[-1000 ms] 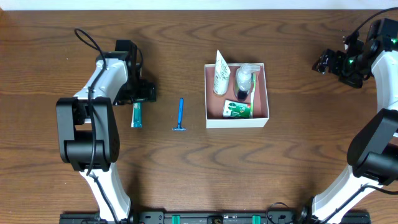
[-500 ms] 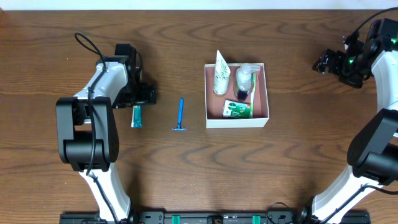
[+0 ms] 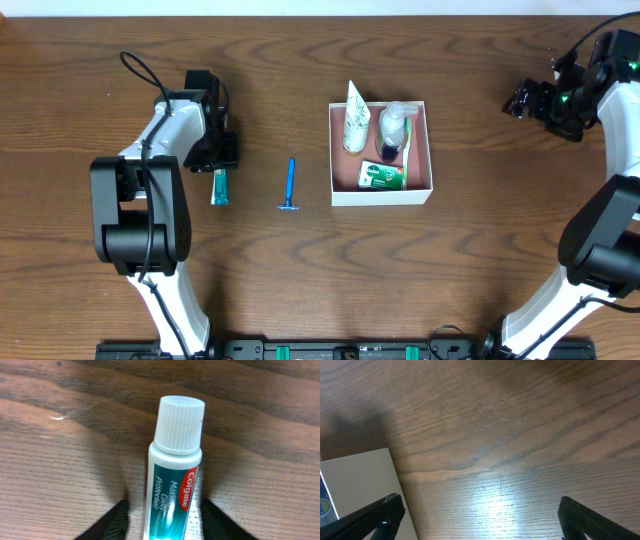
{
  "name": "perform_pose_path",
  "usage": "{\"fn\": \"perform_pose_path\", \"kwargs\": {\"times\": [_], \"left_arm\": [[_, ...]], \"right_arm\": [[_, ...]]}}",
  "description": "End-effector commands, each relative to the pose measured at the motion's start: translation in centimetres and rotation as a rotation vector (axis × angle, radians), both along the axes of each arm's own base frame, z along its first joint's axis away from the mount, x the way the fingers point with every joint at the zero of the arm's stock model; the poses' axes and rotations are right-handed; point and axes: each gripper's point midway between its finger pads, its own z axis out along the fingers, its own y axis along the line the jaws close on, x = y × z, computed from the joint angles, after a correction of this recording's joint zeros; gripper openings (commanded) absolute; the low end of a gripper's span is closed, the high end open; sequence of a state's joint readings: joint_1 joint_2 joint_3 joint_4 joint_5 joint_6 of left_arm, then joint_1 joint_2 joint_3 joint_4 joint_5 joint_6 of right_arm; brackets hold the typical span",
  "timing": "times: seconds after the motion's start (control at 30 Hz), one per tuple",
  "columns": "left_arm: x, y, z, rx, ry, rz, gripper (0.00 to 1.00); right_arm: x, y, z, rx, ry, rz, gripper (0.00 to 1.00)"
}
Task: Pack container
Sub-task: 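Lift the toothpaste tube upright with the left gripper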
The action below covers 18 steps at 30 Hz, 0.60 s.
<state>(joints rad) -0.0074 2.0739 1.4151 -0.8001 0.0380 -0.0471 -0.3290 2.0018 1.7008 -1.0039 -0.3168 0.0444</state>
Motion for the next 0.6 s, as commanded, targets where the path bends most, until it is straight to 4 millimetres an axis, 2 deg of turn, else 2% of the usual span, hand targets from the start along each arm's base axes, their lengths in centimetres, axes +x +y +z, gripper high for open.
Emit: {"fn": "perform_pose_path", "kwargs": {"times": [0.0,0.27,0.37,0.57], "left_arm": [[-0.9,1.1,-1.0,0.05,0.039,-0.001,0.36],[-1.2,1.1,-0.7,0.049,0.056,-0.002,0.29],[-1.0,1.1,0.0,0.049,0.048,-0.001,0.22],[-0.5,1.1,1.3,0.049,0.008,0.0,0.22]], "right_arm": [[0.4,-0.4,0.7,-0.01,-0.023,0.003,0.99],[0.4,-0.4,0.7,-0.01,-0.023,0.002,0.99],[0.4,-0.4,0.7,-0.01,-0.022,0.003,0.99],[0.4,-0.4,0.7,-0.01,-0.022,0.003,0.99]]}}
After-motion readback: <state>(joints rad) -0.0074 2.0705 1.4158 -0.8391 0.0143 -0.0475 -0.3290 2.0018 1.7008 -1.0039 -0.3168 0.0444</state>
